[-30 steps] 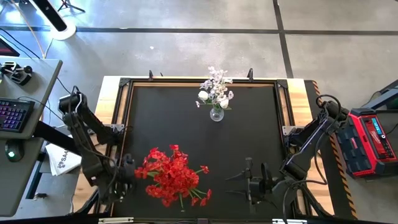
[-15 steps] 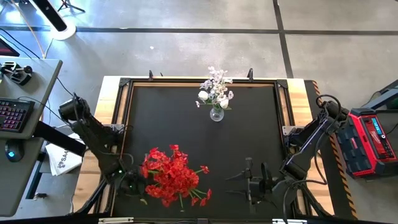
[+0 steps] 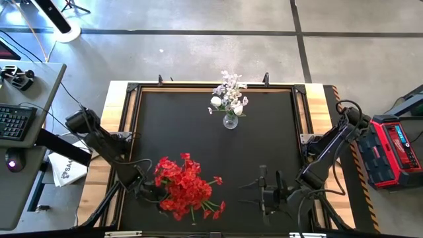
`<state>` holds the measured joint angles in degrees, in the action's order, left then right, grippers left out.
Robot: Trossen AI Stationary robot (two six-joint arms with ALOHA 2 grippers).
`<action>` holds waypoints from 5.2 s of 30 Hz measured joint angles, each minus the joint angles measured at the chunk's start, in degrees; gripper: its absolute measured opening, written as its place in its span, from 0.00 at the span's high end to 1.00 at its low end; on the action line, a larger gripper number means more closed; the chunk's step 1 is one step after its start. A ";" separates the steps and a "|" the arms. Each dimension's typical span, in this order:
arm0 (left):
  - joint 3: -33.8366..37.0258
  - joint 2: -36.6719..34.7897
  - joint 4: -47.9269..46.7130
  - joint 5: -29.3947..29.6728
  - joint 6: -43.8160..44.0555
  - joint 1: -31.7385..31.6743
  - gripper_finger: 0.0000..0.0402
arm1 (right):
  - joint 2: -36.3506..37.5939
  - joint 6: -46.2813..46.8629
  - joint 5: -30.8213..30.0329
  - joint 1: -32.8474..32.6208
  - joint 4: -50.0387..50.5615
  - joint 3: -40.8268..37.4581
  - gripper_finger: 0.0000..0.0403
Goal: Sort flowers into vase by color
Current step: Move the blue vase to the top left of the table, then move the transparent vase to the top right of the table
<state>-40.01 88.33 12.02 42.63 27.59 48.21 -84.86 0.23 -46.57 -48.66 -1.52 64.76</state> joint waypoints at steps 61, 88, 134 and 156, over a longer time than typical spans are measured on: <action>26.69 -33.11 5.29 4.08 -16.70 -62.52 0.51 | -2.69 5.26 -2.37 -4.49 3.02 0.02 0.61; 17.92 -36.59 -24.06 -13.65 -11.89 -73.38 0.23 | -2.67 5.31 -2.05 -4.18 3.25 0.02 0.61; 14.99 -29.59 -36.18 -5.64 54.57 -12.91 0.23 | -0.90 24.75 16.66 33.76 15.15 -22.95 0.31; 15.02 3.11 12.45 4.35 42.63 -4.90 0.23 | -1.05 18.06 9.21 52.26 -10.23 -25.97 0.29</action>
<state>-24.99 91.44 24.47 46.98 70.22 43.31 -85.91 18.29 -37.35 3.59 -11.75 38.79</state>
